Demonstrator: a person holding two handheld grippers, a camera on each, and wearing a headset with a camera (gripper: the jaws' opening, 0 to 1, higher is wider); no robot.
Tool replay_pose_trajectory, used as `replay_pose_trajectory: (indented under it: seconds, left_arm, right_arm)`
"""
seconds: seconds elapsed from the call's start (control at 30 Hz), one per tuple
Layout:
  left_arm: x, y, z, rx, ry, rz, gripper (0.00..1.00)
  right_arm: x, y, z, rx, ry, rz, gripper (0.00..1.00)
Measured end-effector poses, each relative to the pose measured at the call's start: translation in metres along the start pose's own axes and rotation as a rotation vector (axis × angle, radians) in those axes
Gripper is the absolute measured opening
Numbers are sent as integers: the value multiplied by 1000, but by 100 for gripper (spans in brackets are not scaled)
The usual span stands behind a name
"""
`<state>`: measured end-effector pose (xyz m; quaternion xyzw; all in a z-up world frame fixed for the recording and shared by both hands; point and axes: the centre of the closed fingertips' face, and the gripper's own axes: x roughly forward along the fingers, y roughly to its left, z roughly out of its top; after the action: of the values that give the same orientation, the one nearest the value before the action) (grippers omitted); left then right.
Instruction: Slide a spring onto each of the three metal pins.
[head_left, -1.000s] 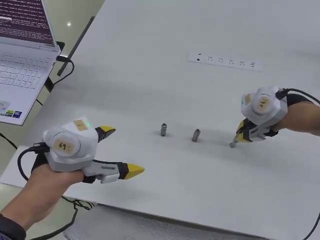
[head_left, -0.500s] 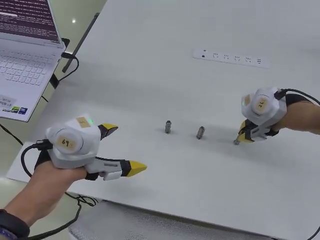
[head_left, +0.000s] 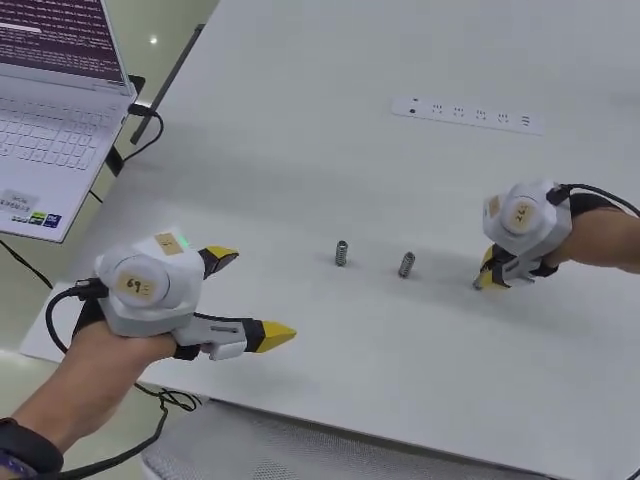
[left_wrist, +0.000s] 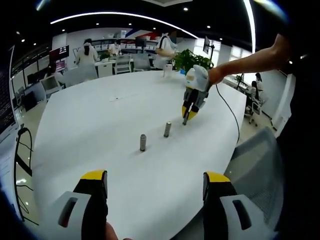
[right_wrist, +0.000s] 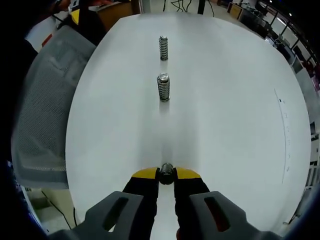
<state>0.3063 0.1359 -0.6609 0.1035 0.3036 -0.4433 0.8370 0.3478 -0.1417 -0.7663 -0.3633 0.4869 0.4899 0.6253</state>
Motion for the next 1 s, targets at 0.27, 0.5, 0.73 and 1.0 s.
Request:
replay_pose_trajectory:
  seconds: [0.27,0.5,0.73,1.0]
  left_arm:
    - [0,1,1,2,-2,0,75]
    - [3,3,2,7,-5,-4,75]
    - [5,1,5,16,-9,-10,76]
    - [6,-1,5,24,-5,-17,76]
  right_arm:
    - [-2,2,-1,-3,5,3,16]
    - [-9,0,-6,2,13,-20,25]
    - [-16,-2,-9,29,-2,-41,33]
    - [-26,0,-16,71,-25,-73,37]
